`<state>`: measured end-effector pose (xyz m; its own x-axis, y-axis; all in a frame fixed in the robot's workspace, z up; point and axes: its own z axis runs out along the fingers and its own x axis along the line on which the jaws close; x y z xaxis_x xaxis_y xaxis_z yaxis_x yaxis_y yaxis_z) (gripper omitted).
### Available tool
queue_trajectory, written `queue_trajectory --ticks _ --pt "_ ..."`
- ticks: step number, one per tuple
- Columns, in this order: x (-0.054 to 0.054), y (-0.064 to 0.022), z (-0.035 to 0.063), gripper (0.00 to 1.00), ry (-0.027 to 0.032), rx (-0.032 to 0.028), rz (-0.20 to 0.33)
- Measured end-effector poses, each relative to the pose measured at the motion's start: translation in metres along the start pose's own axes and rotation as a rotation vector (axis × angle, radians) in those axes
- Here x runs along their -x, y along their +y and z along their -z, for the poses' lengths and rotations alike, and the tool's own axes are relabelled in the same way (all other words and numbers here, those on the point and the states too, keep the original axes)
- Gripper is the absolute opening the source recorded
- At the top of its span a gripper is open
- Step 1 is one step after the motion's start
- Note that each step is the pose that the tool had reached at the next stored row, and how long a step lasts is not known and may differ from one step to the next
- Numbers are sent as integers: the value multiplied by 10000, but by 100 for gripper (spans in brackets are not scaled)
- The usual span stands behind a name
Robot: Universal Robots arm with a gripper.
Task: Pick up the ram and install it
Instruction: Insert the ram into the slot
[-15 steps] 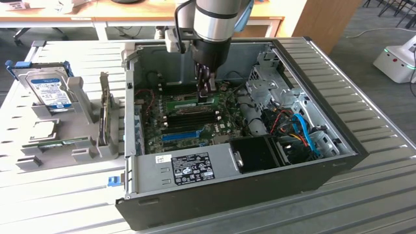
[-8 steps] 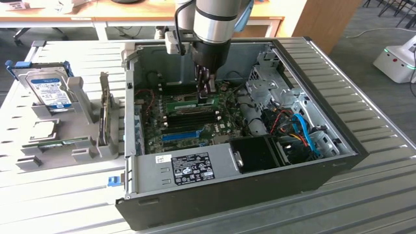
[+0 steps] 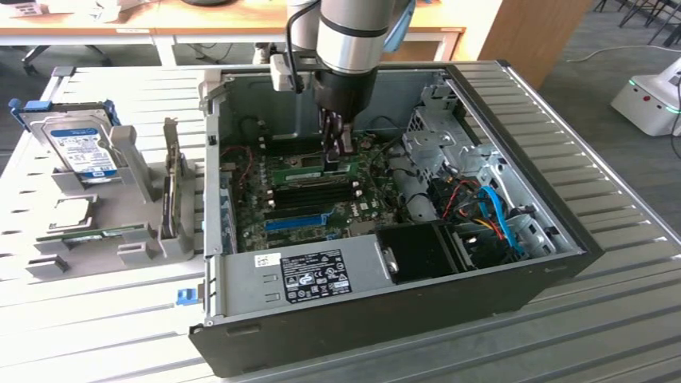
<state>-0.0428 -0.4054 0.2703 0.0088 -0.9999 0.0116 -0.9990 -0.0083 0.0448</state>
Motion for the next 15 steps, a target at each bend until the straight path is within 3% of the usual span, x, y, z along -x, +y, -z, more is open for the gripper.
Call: queue_trajectory --ticks 15 --pt "1 -2 -53 12 -1 0 0"
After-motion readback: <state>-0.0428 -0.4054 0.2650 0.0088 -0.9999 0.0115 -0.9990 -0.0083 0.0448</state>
